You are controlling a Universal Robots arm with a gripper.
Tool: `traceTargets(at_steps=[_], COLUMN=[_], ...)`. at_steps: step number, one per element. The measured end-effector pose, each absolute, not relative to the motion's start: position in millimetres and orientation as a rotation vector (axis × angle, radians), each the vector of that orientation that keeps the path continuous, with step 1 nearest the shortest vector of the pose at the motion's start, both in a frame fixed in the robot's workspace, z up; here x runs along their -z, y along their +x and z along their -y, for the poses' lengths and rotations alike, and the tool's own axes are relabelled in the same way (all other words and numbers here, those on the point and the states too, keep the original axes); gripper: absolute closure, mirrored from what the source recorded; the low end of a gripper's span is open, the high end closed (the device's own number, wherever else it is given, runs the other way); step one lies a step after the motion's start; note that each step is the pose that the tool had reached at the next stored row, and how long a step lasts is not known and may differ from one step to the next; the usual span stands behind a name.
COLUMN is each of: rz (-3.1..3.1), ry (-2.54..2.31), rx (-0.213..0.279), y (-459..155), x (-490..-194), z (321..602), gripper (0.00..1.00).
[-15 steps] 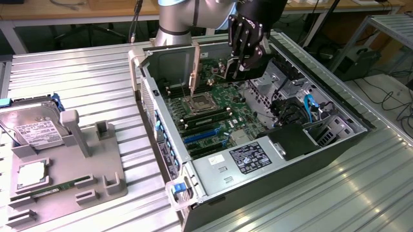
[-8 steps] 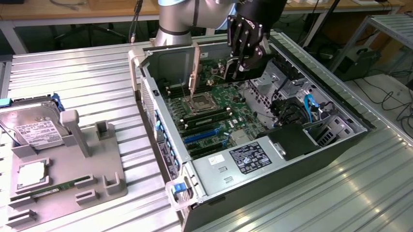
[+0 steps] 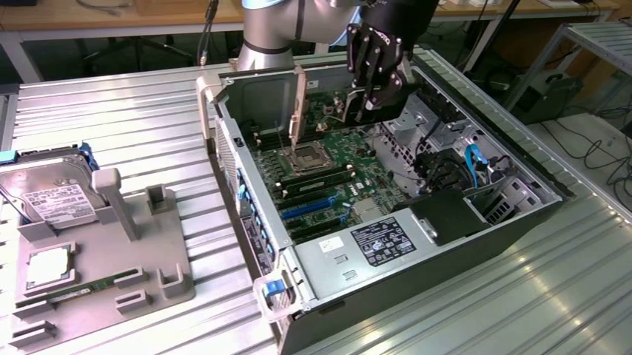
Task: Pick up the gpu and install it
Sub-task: 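Insert the gpu into the slot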
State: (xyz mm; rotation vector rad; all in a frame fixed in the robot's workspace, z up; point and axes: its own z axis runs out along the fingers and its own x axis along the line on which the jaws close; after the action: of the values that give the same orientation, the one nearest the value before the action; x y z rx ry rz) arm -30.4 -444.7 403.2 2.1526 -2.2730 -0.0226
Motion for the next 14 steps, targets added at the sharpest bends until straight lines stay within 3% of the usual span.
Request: traceTargets(at_steps=[14], rz=[2.273], ry=[2.153], rx=[0.023], y=[-30.6], x=[-398.6], z=[444.8], gripper=[0.72])
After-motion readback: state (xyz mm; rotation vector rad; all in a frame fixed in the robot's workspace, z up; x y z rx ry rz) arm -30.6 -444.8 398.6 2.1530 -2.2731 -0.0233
